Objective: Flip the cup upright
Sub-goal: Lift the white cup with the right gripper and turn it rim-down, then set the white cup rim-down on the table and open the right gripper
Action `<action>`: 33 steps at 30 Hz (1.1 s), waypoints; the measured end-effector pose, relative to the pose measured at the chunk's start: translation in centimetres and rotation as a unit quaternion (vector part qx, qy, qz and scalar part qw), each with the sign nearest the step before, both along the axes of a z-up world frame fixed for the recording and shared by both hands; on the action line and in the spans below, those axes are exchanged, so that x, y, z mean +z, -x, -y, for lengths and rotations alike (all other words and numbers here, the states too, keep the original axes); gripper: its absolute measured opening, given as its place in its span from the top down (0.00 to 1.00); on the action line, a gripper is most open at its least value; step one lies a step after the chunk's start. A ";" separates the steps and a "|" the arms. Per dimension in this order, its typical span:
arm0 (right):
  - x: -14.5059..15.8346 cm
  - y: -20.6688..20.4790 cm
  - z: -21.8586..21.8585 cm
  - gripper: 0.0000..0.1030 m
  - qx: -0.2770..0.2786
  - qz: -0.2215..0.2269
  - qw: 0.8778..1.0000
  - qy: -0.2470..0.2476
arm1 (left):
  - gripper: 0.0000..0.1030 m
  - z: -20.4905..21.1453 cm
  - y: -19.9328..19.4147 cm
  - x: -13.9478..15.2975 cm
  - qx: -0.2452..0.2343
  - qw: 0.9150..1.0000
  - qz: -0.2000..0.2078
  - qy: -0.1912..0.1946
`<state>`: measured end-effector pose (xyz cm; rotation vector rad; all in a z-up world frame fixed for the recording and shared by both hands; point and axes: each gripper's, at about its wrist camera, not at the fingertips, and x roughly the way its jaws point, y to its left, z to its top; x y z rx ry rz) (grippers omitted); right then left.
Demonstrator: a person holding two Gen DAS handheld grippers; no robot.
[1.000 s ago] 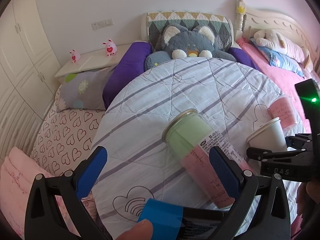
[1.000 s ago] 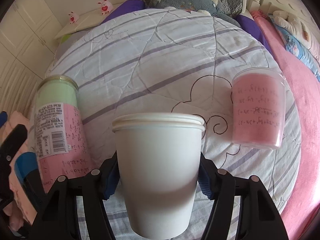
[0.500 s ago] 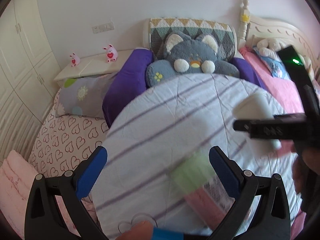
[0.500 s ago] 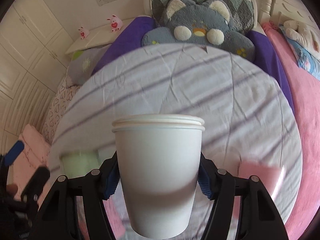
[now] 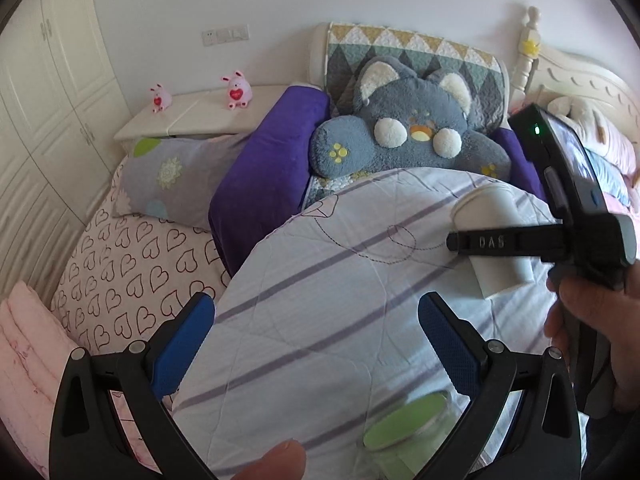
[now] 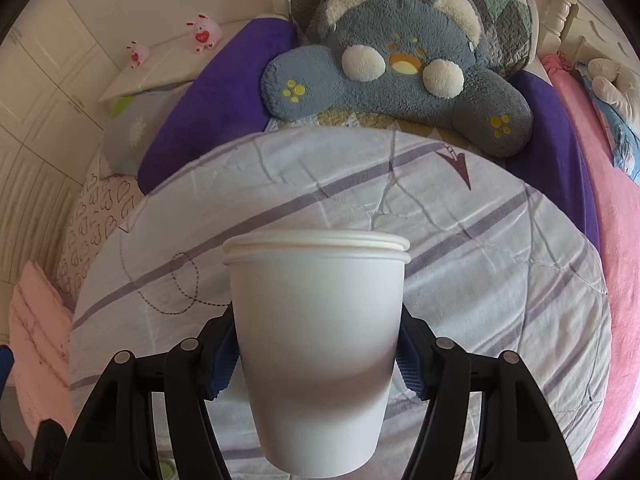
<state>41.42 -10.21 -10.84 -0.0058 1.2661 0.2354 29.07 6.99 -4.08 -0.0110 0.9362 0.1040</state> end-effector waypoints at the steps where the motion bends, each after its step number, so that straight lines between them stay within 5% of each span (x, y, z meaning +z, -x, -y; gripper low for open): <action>1: -0.1 0.1 0.0 0.26 0.001 -0.004 1.000 0.006 | 0.00 0.0 -0.1 0.0 0.000 1.000 -0.001 0.000; 3: -0.1 0.4 -0.1 0.19 0.005 -0.002 1.000 0.012 | 0.00 0.0 -0.2 0.0 0.001 1.000 -0.001 0.002; 15: 6.3 5.5 3.1 0.18 -0.030 0.072 0.996 -0.038 | 0.00 0.3 3.3 2.9 0.003 1.000 0.025 -0.013; 22: 10.0 13.2 6.2 0.18 -0.058 0.127 0.988 -0.066 | 0.00 1.5 7.4 5.2 -0.005 0.999 0.046 -0.025; 33: 11.2 23.6 9.6 0.17 -0.091 0.165 0.980 -0.069 | 0.00 5.3 13.1 6.8 -0.034 0.998 0.054 -0.028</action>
